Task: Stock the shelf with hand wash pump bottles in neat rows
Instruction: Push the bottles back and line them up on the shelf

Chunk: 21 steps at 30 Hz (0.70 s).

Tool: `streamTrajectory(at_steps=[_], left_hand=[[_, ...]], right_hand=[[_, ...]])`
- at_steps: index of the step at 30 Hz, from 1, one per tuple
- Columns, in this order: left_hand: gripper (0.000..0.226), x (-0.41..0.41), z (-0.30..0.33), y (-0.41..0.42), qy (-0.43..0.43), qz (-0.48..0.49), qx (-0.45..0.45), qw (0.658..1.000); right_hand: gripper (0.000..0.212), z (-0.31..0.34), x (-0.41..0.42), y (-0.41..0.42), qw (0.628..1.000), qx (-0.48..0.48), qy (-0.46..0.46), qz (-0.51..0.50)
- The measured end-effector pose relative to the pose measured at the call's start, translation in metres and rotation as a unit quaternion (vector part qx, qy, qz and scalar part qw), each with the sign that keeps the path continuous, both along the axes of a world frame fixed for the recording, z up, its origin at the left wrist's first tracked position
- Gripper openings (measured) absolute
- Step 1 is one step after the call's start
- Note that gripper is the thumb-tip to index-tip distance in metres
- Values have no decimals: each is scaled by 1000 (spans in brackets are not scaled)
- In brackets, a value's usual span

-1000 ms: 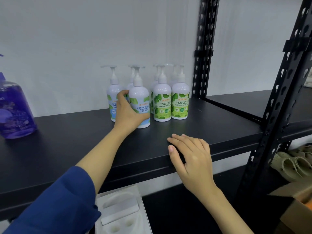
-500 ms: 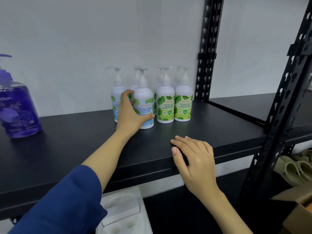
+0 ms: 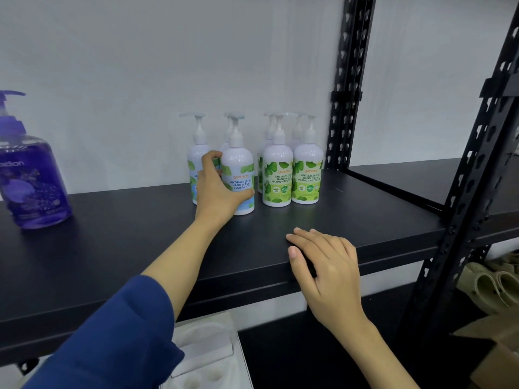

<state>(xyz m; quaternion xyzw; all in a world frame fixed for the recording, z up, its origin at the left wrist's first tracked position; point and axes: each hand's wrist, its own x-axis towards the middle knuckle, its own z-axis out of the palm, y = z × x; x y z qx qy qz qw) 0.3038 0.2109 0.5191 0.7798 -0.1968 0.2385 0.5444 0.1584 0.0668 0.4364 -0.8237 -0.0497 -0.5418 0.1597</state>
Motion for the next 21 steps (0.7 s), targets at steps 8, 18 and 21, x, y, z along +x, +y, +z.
streamTrajectory(at_steps=[8, 18, 21], left_hand=[[77, 0, 1, 2, 8, -16, -2, 1000], [80, 5, -1, 0, 2, -23, -13, 1000], [80, 6, -1, 0, 3, -26, -16, 1000]], right_hand=[[49, 0, 0, 0, 1000, 1, -1, -1], [51, 0, 1, 2, 1000, 1, -3, -2], [51, 1, 0, 1, 1000, 1, -6, -4]])
